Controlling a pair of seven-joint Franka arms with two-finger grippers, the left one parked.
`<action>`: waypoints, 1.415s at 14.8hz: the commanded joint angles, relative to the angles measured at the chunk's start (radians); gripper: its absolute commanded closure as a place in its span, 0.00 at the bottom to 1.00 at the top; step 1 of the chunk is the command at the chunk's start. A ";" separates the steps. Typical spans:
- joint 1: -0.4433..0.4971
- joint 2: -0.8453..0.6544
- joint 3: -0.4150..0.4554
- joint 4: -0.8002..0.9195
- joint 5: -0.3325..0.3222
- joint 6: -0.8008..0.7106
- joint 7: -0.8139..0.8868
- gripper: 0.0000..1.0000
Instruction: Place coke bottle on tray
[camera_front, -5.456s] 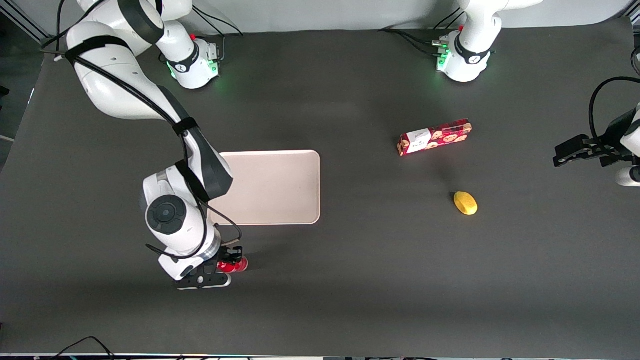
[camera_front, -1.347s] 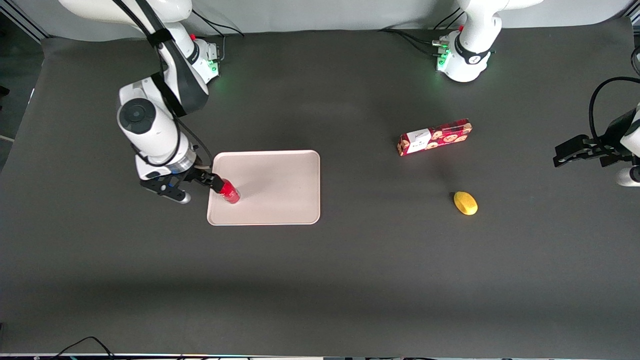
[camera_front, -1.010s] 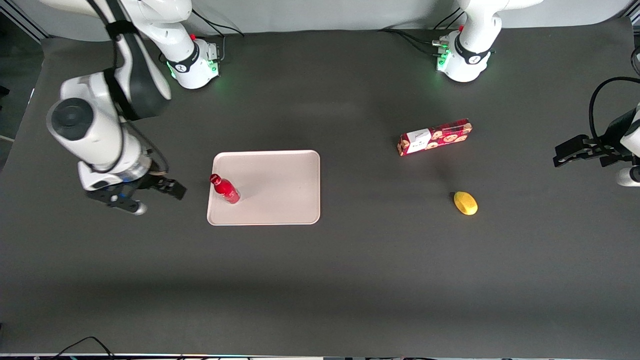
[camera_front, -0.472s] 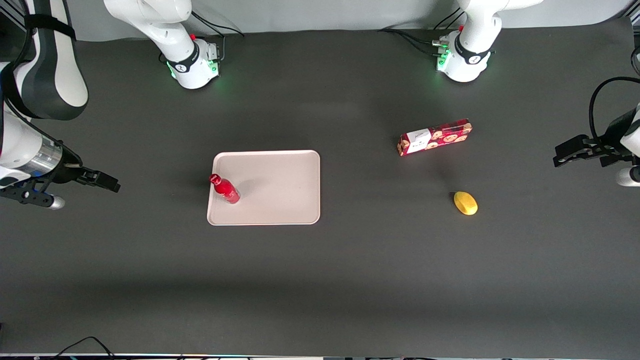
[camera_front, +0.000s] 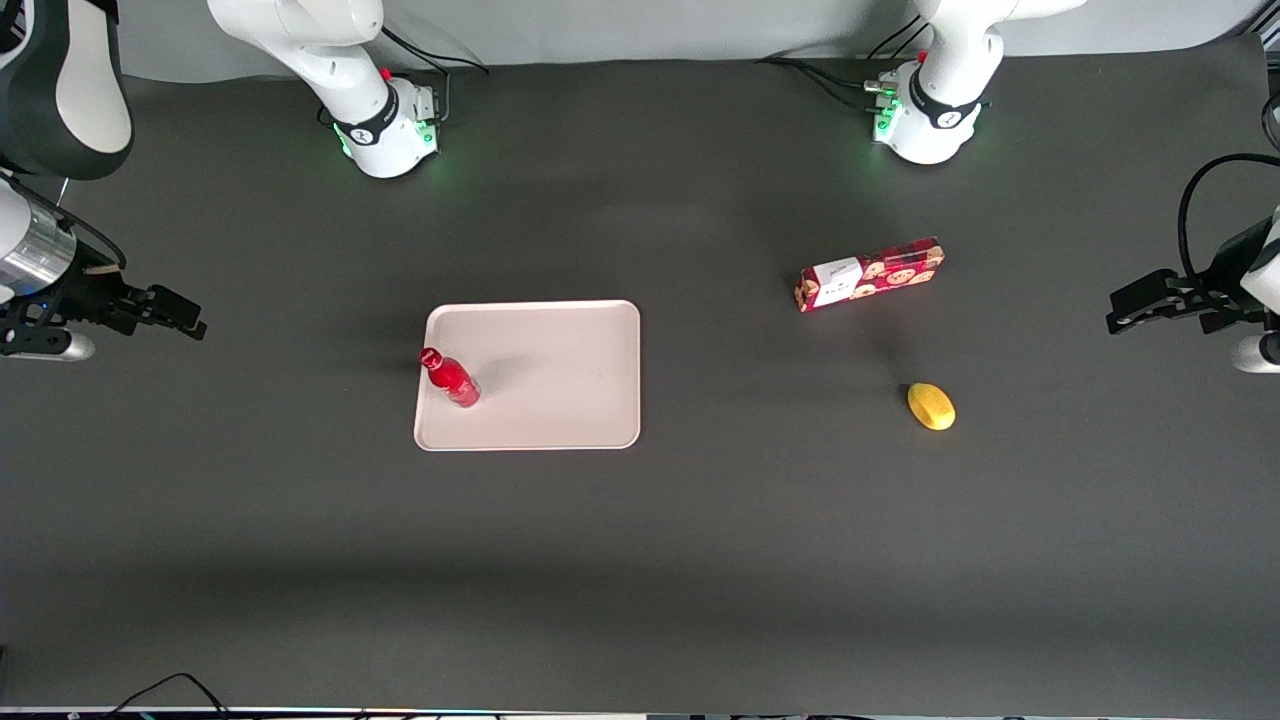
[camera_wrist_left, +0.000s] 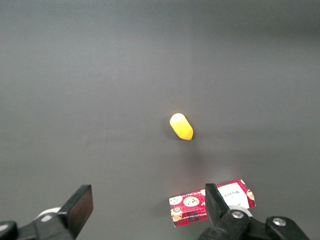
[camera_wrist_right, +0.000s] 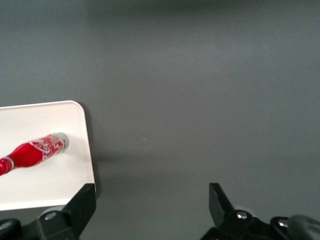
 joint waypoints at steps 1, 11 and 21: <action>0.002 -0.031 0.002 0.056 0.025 -0.127 -0.033 0.00; 0.326 0.038 -0.253 0.156 0.043 -0.116 -0.010 0.00; 0.259 0.087 -0.150 0.164 -0.075 -0.077 0.003 0.00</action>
